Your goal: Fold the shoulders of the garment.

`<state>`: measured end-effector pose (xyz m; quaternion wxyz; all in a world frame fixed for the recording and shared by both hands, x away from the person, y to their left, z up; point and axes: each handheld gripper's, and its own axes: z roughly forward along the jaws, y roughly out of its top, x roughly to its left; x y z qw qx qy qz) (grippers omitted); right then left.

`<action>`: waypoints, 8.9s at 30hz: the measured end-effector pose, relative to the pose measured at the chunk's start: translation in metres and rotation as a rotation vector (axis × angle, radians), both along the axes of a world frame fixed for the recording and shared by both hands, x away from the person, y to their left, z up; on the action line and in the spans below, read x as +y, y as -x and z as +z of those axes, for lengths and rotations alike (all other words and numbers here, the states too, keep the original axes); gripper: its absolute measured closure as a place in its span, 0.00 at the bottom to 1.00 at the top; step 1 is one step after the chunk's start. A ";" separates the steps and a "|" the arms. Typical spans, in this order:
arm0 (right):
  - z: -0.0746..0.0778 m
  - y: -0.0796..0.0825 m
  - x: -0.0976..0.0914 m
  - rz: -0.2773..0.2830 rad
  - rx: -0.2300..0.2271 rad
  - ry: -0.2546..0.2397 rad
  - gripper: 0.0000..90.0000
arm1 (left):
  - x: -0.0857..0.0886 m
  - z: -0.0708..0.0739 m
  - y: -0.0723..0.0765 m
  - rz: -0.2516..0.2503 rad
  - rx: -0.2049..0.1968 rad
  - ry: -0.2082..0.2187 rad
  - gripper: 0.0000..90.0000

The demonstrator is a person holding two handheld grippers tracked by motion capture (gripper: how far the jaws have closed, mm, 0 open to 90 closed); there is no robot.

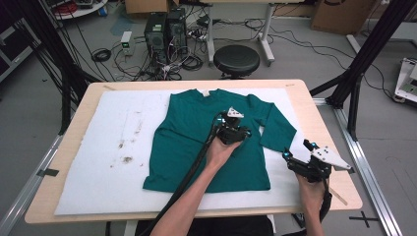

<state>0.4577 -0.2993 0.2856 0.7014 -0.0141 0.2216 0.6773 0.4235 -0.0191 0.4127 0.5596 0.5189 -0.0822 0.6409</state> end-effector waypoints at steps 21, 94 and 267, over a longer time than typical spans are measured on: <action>0.000 0.000 0.001 -0.004 0.010 -0.004 0.22 | 0.038 -0.038 -0.011 0.199 0.073 -0.079 0.93; 0.004 0.000 -0.001 0.026 0.039 -0.041 0.23 | 0.365 -0.129 -0.011 -0.092 -0.295 0.531 0.36; 0.077 0.049 0.211 -0.077 0.319 0.534 0.29 | 0.361 -0.126 -0.011 -0.048 -0.273 0.529 0.36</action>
